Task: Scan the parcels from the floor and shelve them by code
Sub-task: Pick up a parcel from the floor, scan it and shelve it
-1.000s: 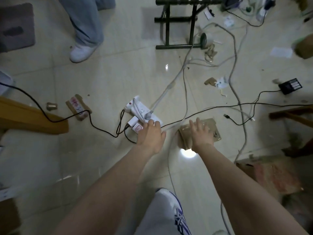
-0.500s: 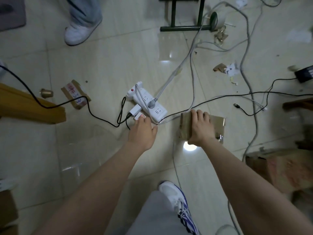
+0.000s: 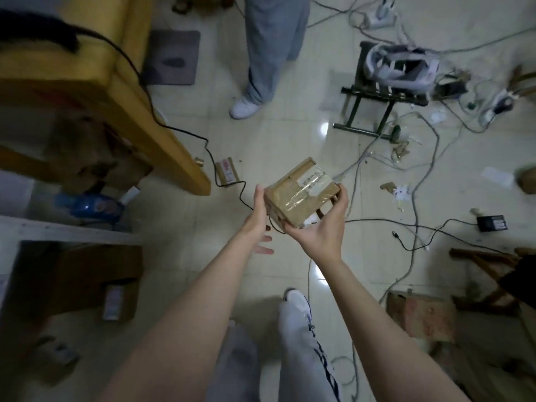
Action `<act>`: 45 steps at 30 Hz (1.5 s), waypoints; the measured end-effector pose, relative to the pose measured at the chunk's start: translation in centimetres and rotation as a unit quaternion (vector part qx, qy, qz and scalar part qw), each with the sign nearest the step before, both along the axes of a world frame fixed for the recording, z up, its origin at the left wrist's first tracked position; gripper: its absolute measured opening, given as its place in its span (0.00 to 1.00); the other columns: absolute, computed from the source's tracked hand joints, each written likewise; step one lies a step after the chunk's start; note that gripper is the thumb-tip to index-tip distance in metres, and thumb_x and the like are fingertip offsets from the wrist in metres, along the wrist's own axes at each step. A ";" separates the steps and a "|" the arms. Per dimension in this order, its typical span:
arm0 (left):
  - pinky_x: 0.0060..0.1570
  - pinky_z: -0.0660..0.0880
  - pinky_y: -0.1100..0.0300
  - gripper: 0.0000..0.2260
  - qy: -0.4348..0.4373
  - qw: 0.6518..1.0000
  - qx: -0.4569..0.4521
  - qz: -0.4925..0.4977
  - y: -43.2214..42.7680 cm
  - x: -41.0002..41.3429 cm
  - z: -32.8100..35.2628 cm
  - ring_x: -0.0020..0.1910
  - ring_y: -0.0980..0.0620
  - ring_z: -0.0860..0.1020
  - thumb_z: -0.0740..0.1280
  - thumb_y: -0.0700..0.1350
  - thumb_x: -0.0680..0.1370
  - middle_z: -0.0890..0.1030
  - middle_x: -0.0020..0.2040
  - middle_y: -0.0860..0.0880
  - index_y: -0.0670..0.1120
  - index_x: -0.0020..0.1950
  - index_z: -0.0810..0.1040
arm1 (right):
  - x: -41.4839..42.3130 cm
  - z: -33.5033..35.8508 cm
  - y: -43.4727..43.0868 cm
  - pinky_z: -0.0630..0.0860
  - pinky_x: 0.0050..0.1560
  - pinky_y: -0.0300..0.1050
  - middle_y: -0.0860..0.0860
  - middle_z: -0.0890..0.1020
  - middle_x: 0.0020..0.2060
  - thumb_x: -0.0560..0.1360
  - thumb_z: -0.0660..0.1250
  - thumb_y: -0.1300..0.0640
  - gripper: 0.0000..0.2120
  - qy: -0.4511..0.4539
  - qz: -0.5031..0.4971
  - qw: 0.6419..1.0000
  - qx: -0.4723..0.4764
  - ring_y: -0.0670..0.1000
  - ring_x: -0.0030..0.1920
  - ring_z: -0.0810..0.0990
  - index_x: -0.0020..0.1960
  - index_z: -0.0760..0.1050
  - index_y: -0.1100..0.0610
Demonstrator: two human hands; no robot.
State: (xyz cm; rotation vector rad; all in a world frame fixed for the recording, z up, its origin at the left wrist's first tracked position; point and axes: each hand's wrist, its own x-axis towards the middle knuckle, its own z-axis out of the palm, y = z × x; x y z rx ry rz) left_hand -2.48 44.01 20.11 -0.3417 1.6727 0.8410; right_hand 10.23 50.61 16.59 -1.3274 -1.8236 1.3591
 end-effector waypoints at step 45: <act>0.59 0.79 0.46 0.29 0.211 0.863 0.172 0.425 -20.3 -18.5 30.4 0.55 0.47 0.82 0.76 0.57 0.70 0.80 0.59 0.49 0.52 0.68 0.73 | -30.8 31.3 -10.5 0.79 0.41 0.39 0.53 0.82 0.50 0.79 0.67 0.48 0.18 0.075 0.315 0.874 -0.362 0.50 0.47 0.81 0.60 0.72 0.60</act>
